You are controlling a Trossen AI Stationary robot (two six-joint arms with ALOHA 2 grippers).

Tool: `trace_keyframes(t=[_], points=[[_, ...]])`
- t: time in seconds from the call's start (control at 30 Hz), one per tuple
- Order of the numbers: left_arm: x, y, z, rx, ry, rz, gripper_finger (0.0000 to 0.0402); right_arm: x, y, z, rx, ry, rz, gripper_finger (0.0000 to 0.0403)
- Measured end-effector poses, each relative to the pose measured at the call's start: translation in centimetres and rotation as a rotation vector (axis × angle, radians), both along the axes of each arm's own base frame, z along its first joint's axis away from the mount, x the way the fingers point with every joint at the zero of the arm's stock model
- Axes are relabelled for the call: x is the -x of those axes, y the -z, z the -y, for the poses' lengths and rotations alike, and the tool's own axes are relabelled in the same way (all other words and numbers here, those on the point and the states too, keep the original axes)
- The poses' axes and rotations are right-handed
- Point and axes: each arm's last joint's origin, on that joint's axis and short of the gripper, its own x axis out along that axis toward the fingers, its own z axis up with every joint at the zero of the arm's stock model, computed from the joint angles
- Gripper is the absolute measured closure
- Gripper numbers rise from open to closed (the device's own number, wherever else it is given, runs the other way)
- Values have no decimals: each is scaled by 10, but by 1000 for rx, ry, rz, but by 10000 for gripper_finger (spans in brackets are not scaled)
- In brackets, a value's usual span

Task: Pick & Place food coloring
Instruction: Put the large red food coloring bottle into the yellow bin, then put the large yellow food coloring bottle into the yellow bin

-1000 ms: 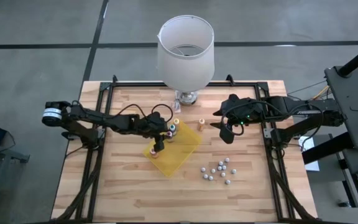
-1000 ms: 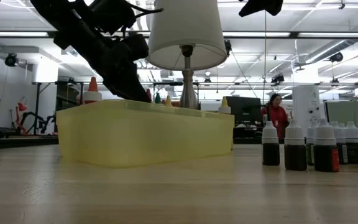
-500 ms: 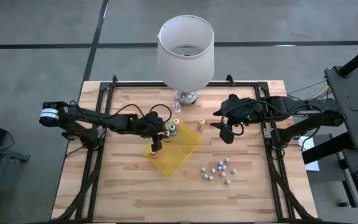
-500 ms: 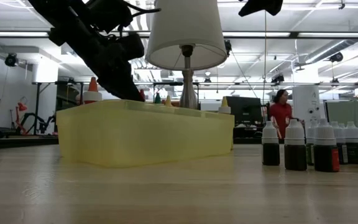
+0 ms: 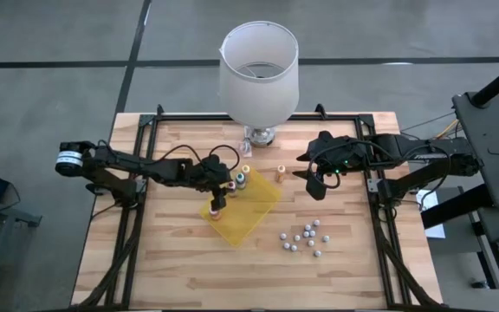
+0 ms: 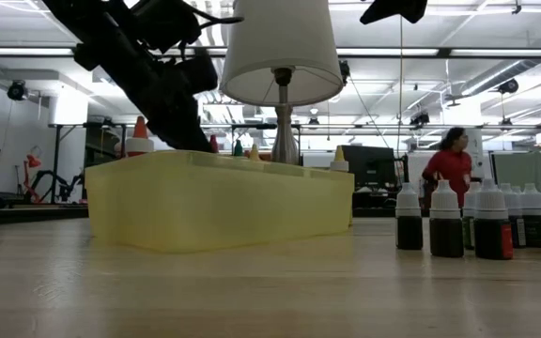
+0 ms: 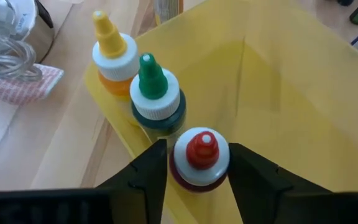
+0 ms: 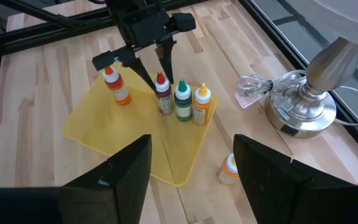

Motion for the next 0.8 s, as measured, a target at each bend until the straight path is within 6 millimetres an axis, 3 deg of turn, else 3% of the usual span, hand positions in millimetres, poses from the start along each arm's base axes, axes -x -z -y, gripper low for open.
trace_keyframes(t=[0.53,0.8], points=[[-5,-24,0,-31,30,-76,246,0,0,0,1,-3,0,184],[-15,-61,0,-29,30,-45,246,0,0,0,2,-4,-1,184]])
